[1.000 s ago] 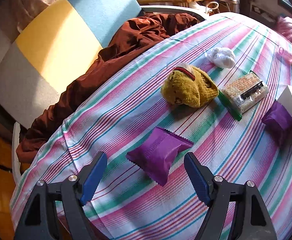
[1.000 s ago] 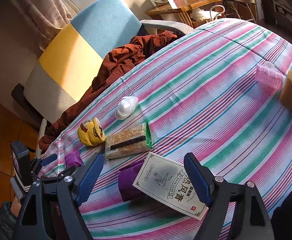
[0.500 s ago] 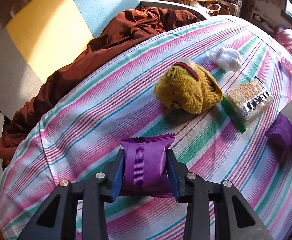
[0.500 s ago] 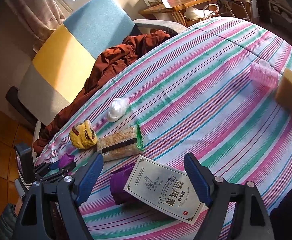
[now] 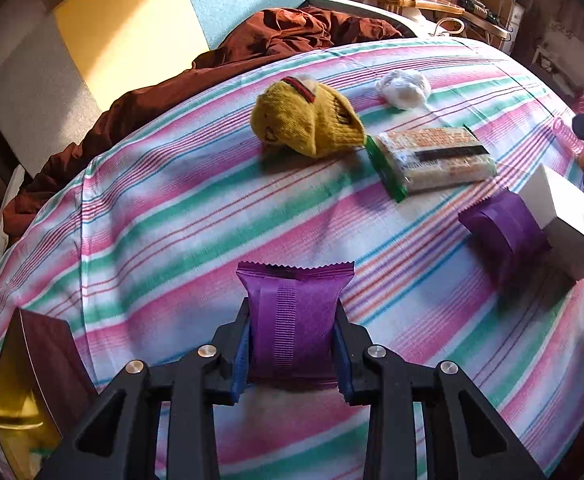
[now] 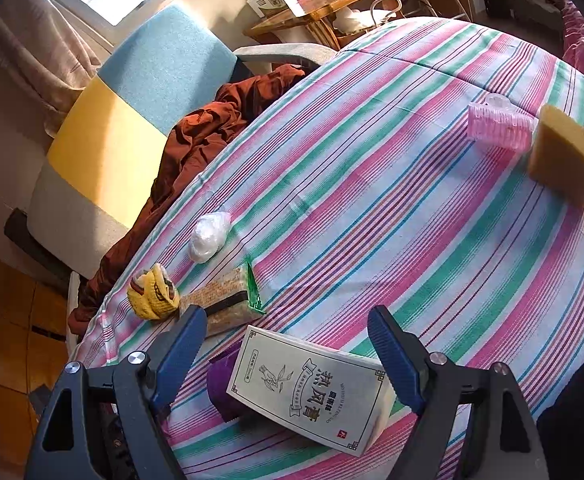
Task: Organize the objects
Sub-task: 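Lift the purple snack with the left tool while the right tool grasps the cream box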
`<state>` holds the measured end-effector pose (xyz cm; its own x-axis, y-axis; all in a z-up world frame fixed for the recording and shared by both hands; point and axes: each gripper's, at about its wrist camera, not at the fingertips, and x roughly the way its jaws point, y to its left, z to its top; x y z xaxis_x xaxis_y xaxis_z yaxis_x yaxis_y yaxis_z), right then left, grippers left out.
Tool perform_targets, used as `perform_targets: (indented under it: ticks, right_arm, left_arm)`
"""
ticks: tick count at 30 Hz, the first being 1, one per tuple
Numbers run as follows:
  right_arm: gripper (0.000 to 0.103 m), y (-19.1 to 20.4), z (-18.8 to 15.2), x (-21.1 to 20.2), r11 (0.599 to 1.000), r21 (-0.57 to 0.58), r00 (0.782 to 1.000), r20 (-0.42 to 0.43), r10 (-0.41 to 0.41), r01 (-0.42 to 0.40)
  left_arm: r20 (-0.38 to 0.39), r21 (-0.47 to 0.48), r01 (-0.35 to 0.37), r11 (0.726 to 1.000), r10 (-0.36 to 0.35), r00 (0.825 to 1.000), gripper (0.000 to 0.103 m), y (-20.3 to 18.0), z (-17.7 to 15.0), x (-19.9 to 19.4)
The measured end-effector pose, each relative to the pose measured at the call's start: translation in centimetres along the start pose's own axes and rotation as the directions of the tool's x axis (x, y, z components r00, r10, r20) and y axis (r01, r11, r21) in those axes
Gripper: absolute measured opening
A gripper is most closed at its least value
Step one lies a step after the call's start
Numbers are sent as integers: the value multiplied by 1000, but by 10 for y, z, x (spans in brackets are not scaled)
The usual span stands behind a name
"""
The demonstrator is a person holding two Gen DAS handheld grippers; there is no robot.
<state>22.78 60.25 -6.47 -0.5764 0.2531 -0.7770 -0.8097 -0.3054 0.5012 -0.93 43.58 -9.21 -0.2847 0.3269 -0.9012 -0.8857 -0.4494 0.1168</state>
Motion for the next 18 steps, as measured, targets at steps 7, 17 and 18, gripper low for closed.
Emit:
perform_targets:
  ticks: [7, 17, 18]
  right_arm:
    - [84, 4, -4, 9, 999, -27, 999, -40, -26, 25]
    - [84, 14, -16, 29, 993, -99, 988, -135, -81, 67]
    - [84, 15, -20, 32, 992, -105, 984, -157, -81, 65]
  left_arm:
    - [67, -14, 33, 999, -32, 997, 35, -35, -53, -29]
    - [172, -18, 107, 994, -102, 980, 34, -42, -96, -45]
    - [175, -21, 115, 993, -110, 978, 34, -41, -97, -45]
